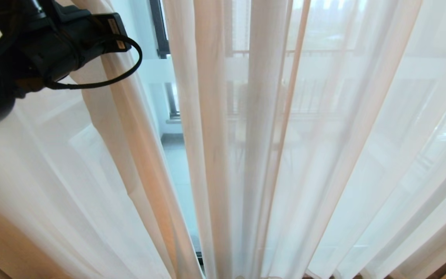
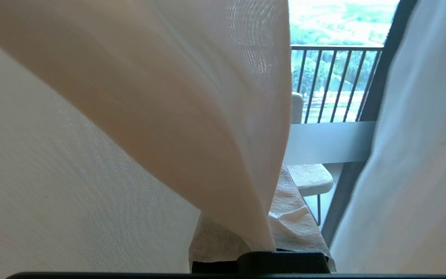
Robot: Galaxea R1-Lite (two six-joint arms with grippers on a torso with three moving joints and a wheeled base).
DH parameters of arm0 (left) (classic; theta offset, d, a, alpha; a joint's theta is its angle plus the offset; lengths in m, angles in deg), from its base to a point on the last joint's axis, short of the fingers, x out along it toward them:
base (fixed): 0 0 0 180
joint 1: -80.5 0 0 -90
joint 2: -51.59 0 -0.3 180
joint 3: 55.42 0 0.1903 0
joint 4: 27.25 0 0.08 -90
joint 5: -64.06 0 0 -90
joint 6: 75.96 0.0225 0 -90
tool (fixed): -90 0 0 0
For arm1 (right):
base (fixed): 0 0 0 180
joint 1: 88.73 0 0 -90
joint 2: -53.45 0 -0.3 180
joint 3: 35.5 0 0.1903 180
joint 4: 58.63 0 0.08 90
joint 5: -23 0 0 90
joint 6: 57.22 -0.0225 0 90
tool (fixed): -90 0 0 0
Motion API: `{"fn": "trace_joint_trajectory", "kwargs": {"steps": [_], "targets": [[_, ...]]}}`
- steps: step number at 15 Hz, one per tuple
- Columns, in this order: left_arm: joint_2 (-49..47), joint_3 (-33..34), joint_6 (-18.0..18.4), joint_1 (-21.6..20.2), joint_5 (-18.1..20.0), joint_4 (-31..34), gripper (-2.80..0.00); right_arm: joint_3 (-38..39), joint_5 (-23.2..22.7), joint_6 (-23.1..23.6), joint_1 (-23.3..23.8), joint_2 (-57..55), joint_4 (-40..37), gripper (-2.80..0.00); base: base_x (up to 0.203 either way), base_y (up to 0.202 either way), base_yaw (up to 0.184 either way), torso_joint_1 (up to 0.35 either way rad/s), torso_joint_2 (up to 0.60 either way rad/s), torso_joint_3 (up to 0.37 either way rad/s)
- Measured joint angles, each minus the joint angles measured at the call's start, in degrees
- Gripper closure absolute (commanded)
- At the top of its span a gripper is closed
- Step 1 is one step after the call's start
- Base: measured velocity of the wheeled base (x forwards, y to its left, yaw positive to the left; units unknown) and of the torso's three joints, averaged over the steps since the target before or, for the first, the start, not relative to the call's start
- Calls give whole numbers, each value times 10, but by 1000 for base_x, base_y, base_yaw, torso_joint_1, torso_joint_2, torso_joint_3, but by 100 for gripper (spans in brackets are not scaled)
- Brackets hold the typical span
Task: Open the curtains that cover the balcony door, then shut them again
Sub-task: Close the inner curtains on both sides
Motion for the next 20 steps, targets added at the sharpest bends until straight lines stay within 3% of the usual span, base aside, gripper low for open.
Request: {"fn": "trace_joint_trajectory", "kwargs": {"steps": [20], "targets": [[13, 9, 1, 5, 0, 0, 0, 0, 0, 0, 0, 0, 0, 0, 0, -180, 4, 3, 3, 2]]}}
